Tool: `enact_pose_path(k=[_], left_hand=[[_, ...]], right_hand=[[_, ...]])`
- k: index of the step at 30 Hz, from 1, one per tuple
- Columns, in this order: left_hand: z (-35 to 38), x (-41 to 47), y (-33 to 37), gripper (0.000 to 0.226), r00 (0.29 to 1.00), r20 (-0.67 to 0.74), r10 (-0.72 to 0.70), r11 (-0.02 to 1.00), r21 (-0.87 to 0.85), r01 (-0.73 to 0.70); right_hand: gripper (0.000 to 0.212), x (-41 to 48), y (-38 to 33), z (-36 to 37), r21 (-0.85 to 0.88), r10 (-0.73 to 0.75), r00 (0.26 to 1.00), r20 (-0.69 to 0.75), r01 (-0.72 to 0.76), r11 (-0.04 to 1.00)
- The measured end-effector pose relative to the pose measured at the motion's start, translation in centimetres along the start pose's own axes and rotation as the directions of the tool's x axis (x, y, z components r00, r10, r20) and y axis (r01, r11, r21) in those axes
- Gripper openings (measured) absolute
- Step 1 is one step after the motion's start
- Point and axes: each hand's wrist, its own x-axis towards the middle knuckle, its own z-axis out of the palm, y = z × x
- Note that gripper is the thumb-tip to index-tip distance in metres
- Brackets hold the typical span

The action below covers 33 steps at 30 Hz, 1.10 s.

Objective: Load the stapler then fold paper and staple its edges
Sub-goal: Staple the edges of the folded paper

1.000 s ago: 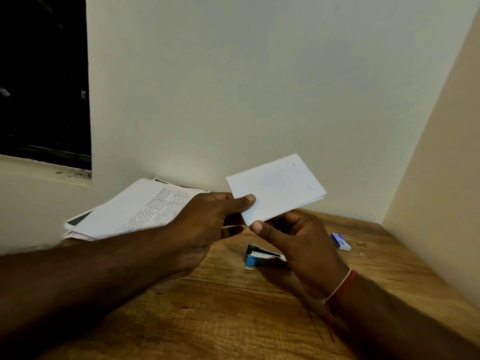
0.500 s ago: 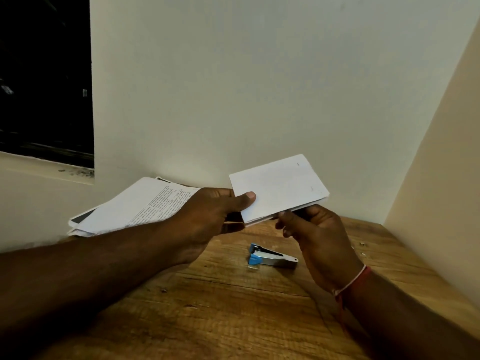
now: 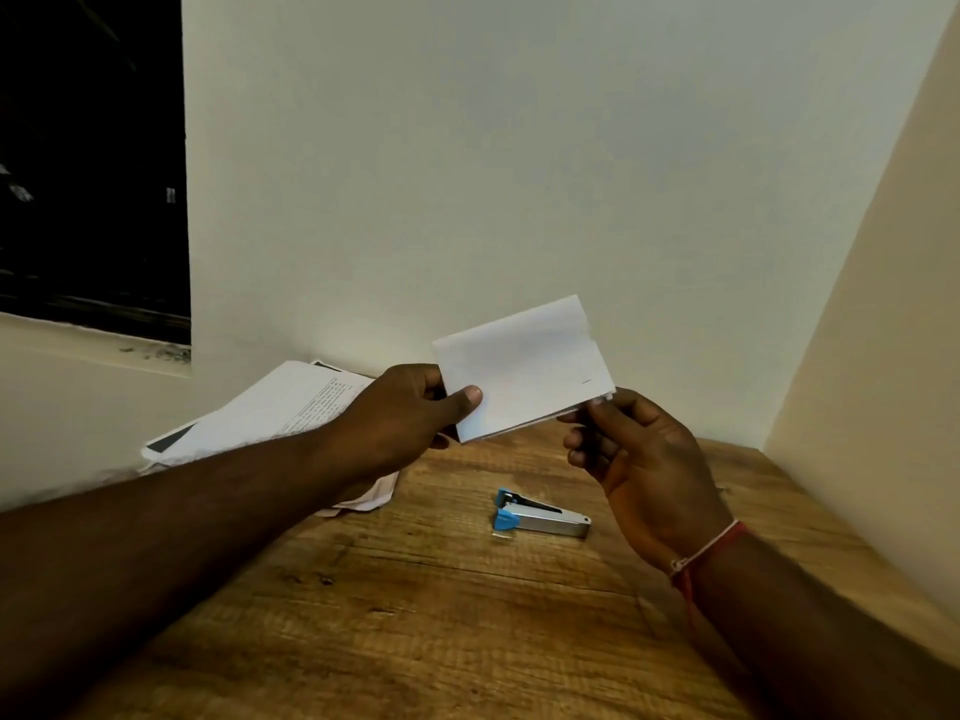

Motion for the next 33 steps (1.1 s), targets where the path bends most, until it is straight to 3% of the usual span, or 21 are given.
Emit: enact_pose_path(k=[5, 6, 9, 12, 18, 24, 33], left_hand=[[0.4, -1.0, 0.1, 0.098, 0.955, -0.233, 0.184, 0.955, 0.272, -0.118], [0.4, -1.5, 0.5, 0.099, 0.933, -0.233, 0.273, 0.925, 0.33, -0.188], [0.8, -2.9, 2.0, 0.068, 0.852, -0.103, 0.514, 0.819, 0.353, -0.452], [2.0, -4.3, 2.9, 0.054, 0.794, 0.013, 0.608, 0.741, 0.348, -0.574], [2.0, -4.6, 3.8, 0.014, 0.793, -0.056, 0.607, 0.779, 0.238, -0.58], [1.8, -3.9, 3.6, 0.015, 0.913, -0.04, 0.407, 0.911, 0.09, -0.402], [1.6, -3.8, 3.4, 0.014, 0.924, 0.021, 0.381, 0.922, 0.065, -0.382]], right_hand=[[0.03, -0.7, 0.0, 0.8, -0.133, -0.146, 0.989, 0.004, 0.145, 0.98], [0.029, -1.0, 0.0, 1.0, -0.167, -0.167, 0.986, 0.011, 0.166, 0.972], [0.022, -1.8, -0.2, 1.7, -0.282, -0.233, 0.971, 0.042, 0.236, 0.93], [0.017, -2.5, -0.2, 2.3, -0.428, -0.31, 0.945, 0.103, 0.323, 0.844], [0.015, -3.1, -0.4, 2.8, -0.465, -0.335, 0.926, 0.171, 0.376, 0.802], [0.016, -3.0, -0.5, 2.9, -0.388, -0.297, 0.945, 0.134, 0.326, 0.862], [0.016, -2.5, -0.3, 2.5, -0.348, -0.261, 0.953, 0.154, 0.299, 0.888]])
